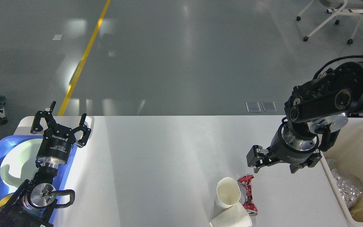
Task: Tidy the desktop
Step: 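Raise the right gripper and move it over the white paper cup, then lower the right gripper onto the paper cup rim and grasp it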
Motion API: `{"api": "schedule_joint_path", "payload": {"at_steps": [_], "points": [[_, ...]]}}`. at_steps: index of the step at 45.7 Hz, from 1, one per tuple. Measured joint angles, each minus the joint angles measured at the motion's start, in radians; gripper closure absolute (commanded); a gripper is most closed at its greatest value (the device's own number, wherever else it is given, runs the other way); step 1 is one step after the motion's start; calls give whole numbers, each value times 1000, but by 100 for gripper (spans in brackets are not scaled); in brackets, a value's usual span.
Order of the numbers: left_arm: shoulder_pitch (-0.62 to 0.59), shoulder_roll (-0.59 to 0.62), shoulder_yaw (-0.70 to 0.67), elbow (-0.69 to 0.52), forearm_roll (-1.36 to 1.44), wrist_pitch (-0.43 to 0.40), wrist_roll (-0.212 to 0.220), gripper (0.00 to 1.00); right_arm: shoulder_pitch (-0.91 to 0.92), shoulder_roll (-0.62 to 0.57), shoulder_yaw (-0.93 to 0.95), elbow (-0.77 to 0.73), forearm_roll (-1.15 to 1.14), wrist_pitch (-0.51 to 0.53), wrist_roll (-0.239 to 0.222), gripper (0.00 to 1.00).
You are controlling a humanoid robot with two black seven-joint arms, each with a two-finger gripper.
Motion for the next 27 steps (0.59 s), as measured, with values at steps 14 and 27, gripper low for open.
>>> {"api": "schedule_joint_path", "payload": {"at_steps": [14,27], "points": [[0,0,0,0,0,0,0,3,-221,34,99,-68,8,-108,-6,3],[0,0,0,0,0,0,0,3,-391,78,102,-207,114,-212,-8,3]]}}
